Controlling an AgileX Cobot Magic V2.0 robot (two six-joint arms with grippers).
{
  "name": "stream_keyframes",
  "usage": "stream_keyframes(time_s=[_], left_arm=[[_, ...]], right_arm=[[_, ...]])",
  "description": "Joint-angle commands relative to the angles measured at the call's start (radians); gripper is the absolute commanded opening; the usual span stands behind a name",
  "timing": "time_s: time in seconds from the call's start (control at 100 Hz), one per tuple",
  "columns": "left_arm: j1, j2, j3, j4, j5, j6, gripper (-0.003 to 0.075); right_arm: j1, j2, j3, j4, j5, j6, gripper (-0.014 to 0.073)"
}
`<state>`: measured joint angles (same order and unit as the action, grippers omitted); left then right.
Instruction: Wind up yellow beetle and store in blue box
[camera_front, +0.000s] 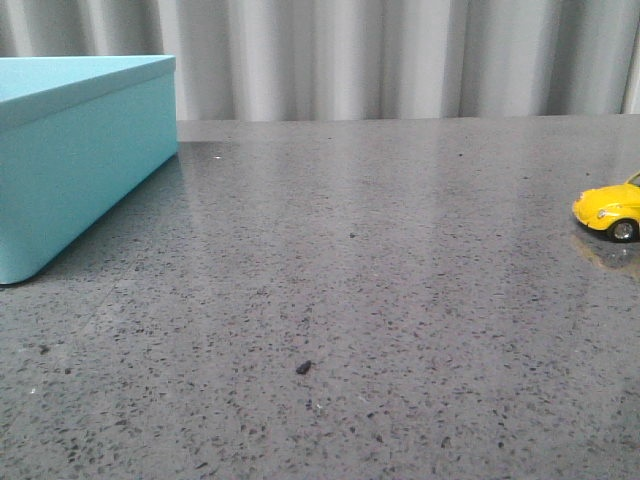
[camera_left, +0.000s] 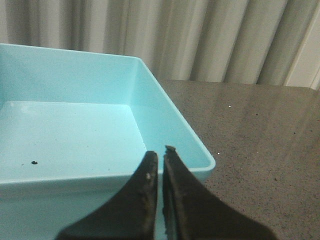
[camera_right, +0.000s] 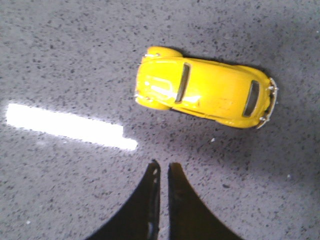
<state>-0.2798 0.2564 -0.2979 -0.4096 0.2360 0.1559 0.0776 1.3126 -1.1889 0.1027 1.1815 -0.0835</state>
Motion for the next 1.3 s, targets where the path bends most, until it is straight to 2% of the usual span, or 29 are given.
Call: stream_keyframes(time_s=[0.0, 0.79, 1.29], left_arm=[[-0.01, 0.017, -0.037, -0.006, -0.038, -0.001, -0.0021], [-0.01, 0.017, -0.037, -0.006, 0.017, -0.001, -0.0021], [-0.01, 0.017, -0.037, -0.006, 0.017, -0.001, -0.0021]], right_arm=[[0.001, -0.009, -0.035, -0.018, -0.055, -0.005, -0.0041], [-0.022, 0.071, -0.035, -0.048, -0.148, -0.005, -0.0041], [-0.022, 0.115, -0.035, -0.046, -0.146, -0.005, -0.0041]])
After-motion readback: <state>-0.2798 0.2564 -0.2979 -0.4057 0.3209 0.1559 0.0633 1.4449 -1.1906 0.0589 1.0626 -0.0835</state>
